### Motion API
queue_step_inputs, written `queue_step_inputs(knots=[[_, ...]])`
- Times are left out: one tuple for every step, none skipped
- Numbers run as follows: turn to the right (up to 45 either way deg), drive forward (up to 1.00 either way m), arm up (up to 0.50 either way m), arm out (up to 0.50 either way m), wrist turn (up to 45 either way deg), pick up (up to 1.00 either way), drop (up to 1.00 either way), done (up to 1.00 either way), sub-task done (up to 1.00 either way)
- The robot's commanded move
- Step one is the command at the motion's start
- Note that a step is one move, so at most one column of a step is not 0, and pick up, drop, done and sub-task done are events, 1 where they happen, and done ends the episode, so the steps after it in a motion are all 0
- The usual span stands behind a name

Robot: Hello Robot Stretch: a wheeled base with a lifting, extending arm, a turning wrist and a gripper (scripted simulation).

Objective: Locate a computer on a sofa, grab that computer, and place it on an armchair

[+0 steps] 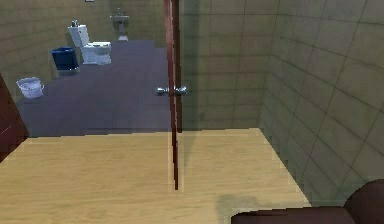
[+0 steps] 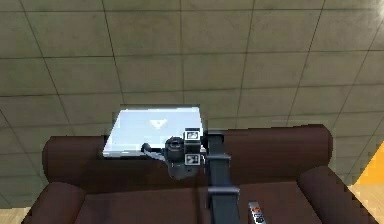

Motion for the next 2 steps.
queue_step_inputs(knots=[[0.0,0.0,0.14,0.0,0.0,0.0,0.0,0.0,0.0],[0.0,0.0,0.0,0.0,-45.0,0.0,0.0,0.0,0.0]])
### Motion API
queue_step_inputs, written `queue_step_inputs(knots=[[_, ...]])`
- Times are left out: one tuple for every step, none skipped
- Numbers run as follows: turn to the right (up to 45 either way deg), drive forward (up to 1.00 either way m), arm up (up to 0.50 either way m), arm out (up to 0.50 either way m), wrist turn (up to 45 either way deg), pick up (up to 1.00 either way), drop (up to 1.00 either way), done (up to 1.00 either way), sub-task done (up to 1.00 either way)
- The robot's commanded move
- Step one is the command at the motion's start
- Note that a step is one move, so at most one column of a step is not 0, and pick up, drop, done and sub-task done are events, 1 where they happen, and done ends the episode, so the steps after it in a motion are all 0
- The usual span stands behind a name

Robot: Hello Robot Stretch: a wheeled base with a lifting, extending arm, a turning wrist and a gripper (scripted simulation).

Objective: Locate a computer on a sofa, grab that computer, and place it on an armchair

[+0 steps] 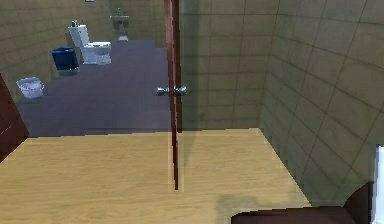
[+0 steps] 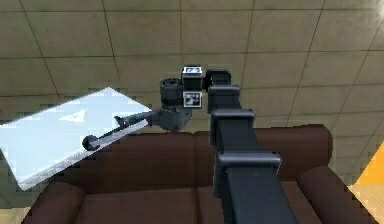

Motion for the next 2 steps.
queue_step_inputs(knots=[[0.0,0.0,0.0,0.0,-45.0,0.0,0.0,0.0,0.0],[0.0,0.0,0.0,0.0,-18.0,0.0,0.0,0.0,0.0]])
